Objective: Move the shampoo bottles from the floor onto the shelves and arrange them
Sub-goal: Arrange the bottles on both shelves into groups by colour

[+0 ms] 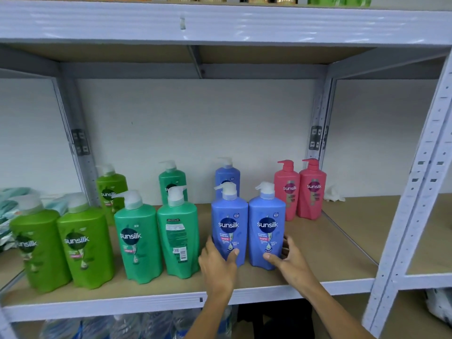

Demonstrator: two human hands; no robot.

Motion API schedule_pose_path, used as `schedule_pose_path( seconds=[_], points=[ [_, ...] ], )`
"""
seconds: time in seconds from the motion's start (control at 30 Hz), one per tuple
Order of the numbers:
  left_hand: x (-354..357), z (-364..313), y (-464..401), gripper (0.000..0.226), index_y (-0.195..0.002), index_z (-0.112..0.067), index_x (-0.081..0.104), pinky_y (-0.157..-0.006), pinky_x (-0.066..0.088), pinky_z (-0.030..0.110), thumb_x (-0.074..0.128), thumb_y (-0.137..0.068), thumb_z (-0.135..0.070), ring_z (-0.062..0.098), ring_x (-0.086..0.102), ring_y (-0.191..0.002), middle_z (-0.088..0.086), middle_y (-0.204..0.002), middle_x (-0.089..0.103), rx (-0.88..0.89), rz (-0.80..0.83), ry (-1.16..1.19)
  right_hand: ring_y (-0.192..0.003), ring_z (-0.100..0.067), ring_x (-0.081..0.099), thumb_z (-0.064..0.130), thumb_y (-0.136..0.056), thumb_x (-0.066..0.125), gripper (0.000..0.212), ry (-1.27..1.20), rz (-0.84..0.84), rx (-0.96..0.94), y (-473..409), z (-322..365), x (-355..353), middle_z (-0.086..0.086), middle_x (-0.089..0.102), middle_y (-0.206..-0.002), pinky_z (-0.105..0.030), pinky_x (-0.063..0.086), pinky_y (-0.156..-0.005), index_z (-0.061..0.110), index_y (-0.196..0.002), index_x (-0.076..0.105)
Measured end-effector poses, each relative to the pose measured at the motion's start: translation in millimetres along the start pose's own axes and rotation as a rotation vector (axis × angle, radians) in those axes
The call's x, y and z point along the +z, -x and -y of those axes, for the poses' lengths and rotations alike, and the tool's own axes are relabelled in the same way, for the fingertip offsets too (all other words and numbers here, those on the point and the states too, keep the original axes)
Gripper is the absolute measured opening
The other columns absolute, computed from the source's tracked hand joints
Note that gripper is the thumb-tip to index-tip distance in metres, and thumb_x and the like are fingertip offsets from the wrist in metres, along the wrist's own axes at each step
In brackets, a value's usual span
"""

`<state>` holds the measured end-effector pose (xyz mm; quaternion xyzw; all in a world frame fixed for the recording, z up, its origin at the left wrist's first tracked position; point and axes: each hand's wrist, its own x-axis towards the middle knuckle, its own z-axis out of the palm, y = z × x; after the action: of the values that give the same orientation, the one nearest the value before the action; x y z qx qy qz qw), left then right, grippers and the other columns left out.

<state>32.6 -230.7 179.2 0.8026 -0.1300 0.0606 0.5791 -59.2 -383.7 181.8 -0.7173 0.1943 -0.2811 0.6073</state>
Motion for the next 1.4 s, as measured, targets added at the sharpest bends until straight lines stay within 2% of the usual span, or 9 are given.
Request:
schedule_pose_path(
  seconds=[0.33, 0.5, 0.67, 0.8, 1.03, 1.17, 1.23, 1.3, 1.4],
  points=[
    [28, -2, -35, 0.065, -0.14, -0.014, 0.036, -0.082, 0.043, 0.031, 0.069, -0.084, -0.018, 0.033, 0.059, -0.11, 0.008, -0.126, 0.061, -0.035, 0.004, 0.108, -0.093, 0.004, 0.061, -0.004, -0.078, 0.073, 0.054, -0.009, -0.076, -0.044, -47, -9, 20, 0.011, 0.063, -0.107, -0.007, 0.048, -0.067, 0.029, -0.113, 0.048],
    [43, 1, -69, 0.067, -0.142, -0.014, 0.035, -0.088, 0.045, 0.035, 0.068, -0.084, -0.019, 0.033, 0.059, -0.111, 0.01, -0.129, 0.059, -0.074, 0.002, 0.088, -0.097, 0.008, 0.061, -0.005, -0.079, 0.072, 0.056, 0.011, -0.081, -0.102, -79, -18, 26, 0.016, 0.063, -0.112, -0.009, 0.05, -0.076, 0.03, -0.117, 0.05],
    [57, 10, -100, 0.067, -0.141, -0.015, 0.037, -0.086, 0.047, 0.037, 0.067, -0.082, -0.025, 0.033, 0.06, -0.107, 0.009, -0.129, 0.06, -0.077, -0.027, 0.146, -0.101, 0.011, 0.059, -0.004, -0.078, 0.073, 0.062, 0.057, -0.073, -0.153, -110, -27, 33, 0.018, 0.061, -0.116, -0.008, 0.048, -0.082, 0.037, -0.117, 0.049],
    [65, 19, -119, 0.067, -0.143, -0.016, 0.036, -0.085, 0.045, 0.035, 0.068, -0.083, -0.012, 0.031, 0.06, -0.11, 0.007, -0.131, 0.059, -0.079, -0.069, 0.169, -0.103, 0.007, 0.06, -0.005, -0.077, 0.073, 0.062, 0.075, -0.039, -0.177, -130, -31, 38, 0.01, 0.063, -0.119, -0.008, 0.047, -0.08, 0.033, -0.12, 0.048],
    [66, 21, -133, 0.071, -0.144, -0.014, 0.036, -0.086, 0.044, 0.034, 0.069, -0.082, -0.007, 0.03, 0.06, -0.112, 0.008, -0.131, 0.059, -0.059, -0.092, 0.23, -0.105, 0.01, 0.058, -0.003, -0.076, 0.075, 0.063, 0.098, -0.011, -0.228, -148, -35, 47, 0.012, 0.06, -0.121, -0.005, 0.044, -0.082, 0.028, -0.124, 0.048],
    [66, 21, -138, 0.075, -0.143, -0.011, 0.037, -0.093, 0.045, 0.037, 0.066, -0.075, -0.024, 0.026, 0.059, -0.114, 0.007, -0.13, 0.059, -0.011, -0.09, 0.285, -0.102, 0.011, 0.059, -0.002, -0.077, 0.075, 0.061, 0.078, -0.002, -0.23, -152, -32, 51, 0.009, 0.061, -0.122, -0.005, 0.046, -0.079, 0.024, -0.124, 0.048],
    [67, 22, -139, 0.082, -0.141, -0.011, 0.038, -0.097, 0.046, 0.041, 0.061, -0.067, -0.037, 0.024, 0.059, -0.115, 0.006, -0.129, 0.059, 0.008, -0.1, 0.319, -0.103, 0.008, 0.06, -0.002, -0.077, 0.075, 0.061, 0.019, -0.016, -0.216, -149, -29, 52, 0.007, 0.061, -0.123, -0.008, 0.047, -0.079, 0.023, -0.125, 0.048],
    [70, 28, -140, 0.087, -0.141, -0.01, 0.037, -0.099, 0.045, 0.046, 0.06, -0.065, -0.045, 0.024, 0.057, -0.117, 0.008, -0.131, 0.058, 0.003, -0.103, 0.334, -0.115, -0.001, 0.058, 0.008, -0.08, 0.075, 0.06, -0.084, -0.097, -0.192, -143, -24, 52, 0.004, 0.058, -0.129, -0.017, 0.048, -0.09, 0.021, -0.13, 0.046],
    [73, 32, -141, 0.086, -0.147, -0.013, 0.028, -0.104, 0.04, 0.049, 0.061, -0.071, -0.035, 0.025, 0.05, -0.127, 0.008, -0.141, 0.05, -0.021, -0.079, 0.314, -0.126, -0.014, 0.049, 0.034, -0.081, 0.073, 0.061, -0.061, -0.359, -0.226, -138, 3, 48, 0.002, 0.051, -0.135, -0.039, 0.039, -0.109, 0.023, -0.134, 0.045]
  ],
)
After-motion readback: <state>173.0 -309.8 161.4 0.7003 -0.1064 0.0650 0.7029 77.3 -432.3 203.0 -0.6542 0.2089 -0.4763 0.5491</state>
